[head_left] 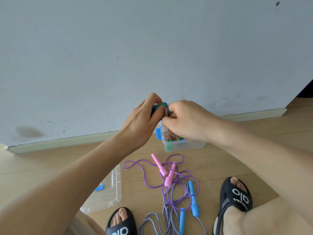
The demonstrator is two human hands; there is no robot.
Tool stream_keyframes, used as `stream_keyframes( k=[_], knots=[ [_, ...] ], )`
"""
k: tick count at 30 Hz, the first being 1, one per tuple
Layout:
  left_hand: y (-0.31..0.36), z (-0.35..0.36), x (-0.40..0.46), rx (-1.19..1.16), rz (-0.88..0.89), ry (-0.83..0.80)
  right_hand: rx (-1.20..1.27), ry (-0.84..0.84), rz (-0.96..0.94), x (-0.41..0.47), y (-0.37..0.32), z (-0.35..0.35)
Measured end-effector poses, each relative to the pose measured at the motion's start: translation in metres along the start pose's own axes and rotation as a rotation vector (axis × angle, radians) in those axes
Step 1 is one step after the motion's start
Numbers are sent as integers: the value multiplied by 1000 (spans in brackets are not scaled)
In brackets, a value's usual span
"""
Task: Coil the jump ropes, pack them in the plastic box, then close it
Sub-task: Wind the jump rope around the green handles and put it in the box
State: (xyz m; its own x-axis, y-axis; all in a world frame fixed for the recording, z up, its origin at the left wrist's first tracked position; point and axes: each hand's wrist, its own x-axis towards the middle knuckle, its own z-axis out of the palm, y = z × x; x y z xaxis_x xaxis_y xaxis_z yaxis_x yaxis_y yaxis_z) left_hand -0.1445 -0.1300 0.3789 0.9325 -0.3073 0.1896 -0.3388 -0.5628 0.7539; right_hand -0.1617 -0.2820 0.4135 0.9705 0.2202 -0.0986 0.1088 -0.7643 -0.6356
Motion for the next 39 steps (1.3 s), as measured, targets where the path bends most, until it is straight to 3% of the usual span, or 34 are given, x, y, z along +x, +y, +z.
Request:
stream_keyframes(
  k=[3, 7, 14, 25, 31, 39],
  knots=[
    [1, -1, -1, 51, 54, 8, 303, -99, 145, 2, -2, -1],
    [-3, 0, 1, 60, 74, 67, 745, -110, 246, 1, 1, 0],
    [-4, -2, 2, 73, 120, 108, 1155, -164, 365, -2, -2, 2],
    [5, -7, -3, 89, 152, 24, 1358, 31, 345, 6, 1, 6],
    [13, -11, -6, -158, -2, -16, 1216, 158, 239, 5, 7, 4],
    [14, -9, -3, -543, -307, -45, 1218, 148, 227, 8, 7, 5]
  ],
)
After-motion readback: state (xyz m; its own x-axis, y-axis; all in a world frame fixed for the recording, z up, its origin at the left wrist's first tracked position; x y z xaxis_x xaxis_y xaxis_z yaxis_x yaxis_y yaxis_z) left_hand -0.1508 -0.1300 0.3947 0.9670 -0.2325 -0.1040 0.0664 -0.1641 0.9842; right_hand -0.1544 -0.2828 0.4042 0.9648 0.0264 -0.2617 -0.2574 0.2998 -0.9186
